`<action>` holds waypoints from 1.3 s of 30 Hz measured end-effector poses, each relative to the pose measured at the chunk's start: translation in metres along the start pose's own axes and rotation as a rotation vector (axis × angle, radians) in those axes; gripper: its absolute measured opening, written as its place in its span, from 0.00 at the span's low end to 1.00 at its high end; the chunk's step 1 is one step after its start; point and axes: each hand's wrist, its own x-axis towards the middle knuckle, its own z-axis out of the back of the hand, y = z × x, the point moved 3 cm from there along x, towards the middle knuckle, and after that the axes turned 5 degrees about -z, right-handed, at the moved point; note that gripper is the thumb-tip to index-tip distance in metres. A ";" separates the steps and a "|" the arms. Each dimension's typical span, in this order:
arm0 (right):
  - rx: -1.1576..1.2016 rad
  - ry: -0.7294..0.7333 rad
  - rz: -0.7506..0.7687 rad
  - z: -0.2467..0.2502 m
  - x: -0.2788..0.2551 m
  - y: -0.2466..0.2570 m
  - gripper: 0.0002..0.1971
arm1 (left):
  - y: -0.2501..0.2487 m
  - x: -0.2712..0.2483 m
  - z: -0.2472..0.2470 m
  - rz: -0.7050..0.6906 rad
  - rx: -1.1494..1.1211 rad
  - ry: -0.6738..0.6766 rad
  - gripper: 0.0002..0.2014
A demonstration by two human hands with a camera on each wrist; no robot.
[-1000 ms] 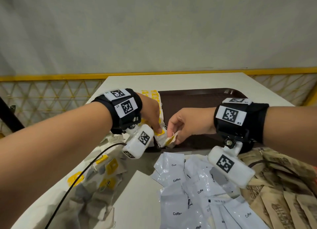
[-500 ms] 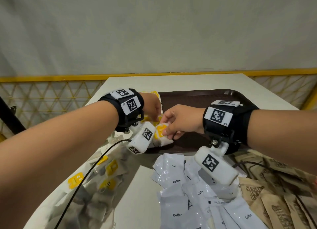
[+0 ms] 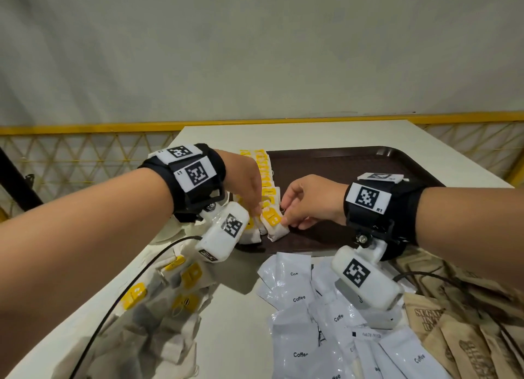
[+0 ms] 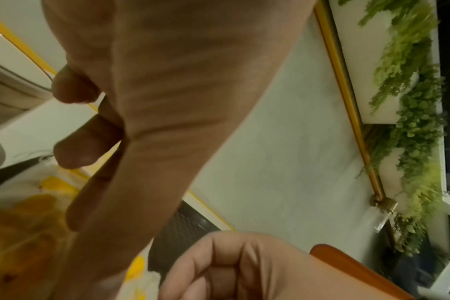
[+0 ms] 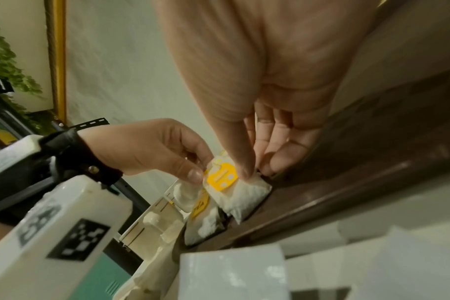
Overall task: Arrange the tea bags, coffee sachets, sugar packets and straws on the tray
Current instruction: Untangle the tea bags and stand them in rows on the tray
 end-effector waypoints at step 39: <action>0.305 -0.073 -0.064 -0.003 0.011 -0.001 0.11 | -0.001 0.027 -0.001 0.088 0.097 -0.164 0.17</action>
